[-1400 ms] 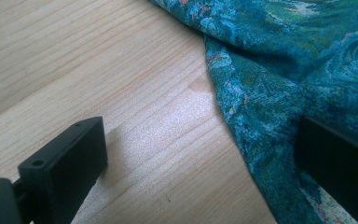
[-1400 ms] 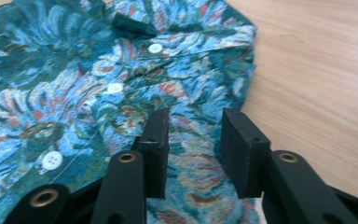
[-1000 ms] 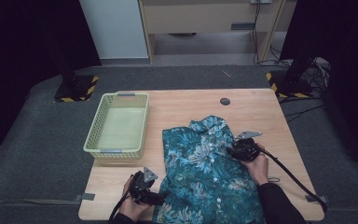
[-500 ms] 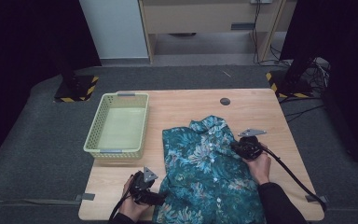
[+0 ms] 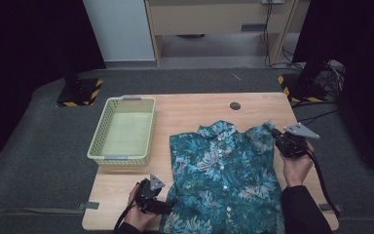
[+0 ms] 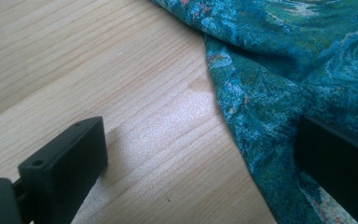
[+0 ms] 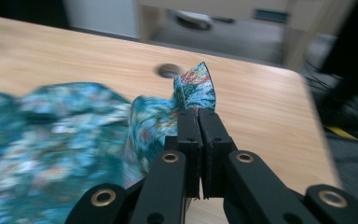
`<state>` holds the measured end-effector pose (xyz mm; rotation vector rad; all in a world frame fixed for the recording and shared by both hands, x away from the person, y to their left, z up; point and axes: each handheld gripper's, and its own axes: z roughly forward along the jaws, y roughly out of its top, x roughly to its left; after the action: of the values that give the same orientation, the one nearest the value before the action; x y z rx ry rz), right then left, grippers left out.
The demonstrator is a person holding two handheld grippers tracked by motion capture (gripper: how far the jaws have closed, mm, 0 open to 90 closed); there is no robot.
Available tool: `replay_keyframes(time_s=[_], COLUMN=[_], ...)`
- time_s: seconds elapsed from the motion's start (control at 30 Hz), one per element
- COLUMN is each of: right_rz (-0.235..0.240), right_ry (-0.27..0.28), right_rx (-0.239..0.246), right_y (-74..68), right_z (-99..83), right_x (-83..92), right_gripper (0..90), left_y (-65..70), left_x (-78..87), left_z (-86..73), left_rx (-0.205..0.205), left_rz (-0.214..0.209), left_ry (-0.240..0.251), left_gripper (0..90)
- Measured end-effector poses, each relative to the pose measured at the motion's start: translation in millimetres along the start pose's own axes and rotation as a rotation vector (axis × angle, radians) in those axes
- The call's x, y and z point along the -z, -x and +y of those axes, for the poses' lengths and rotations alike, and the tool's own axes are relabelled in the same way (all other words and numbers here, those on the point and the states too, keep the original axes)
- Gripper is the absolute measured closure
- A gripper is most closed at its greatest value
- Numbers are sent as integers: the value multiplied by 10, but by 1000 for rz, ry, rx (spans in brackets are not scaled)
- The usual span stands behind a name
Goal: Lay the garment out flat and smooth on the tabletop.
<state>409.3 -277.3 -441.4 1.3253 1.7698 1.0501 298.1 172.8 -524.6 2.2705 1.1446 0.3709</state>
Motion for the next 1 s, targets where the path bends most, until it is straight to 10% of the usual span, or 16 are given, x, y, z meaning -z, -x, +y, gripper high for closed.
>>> replay_keyframes(time_s=[0.33, 0.63, 1.0], right_rz=[-75, 33, 193], right_ry=[-2, 1, -69], right_rx=[-119, -101, -30], right_y=[279, 197, -59], right_z=[-74, -72, -244], right_x=[50, 33, 192], right_gripper=[739, 641, 461], left_y=[3, 11, -24], left_x=[1, 40, 260], left_z=[1, 6, 186], left_rx=[3, 0, 85], left_rz=[2, 10, -38], left_ry=[-1, -7, 146], left_gripper=[20, 57, 111])
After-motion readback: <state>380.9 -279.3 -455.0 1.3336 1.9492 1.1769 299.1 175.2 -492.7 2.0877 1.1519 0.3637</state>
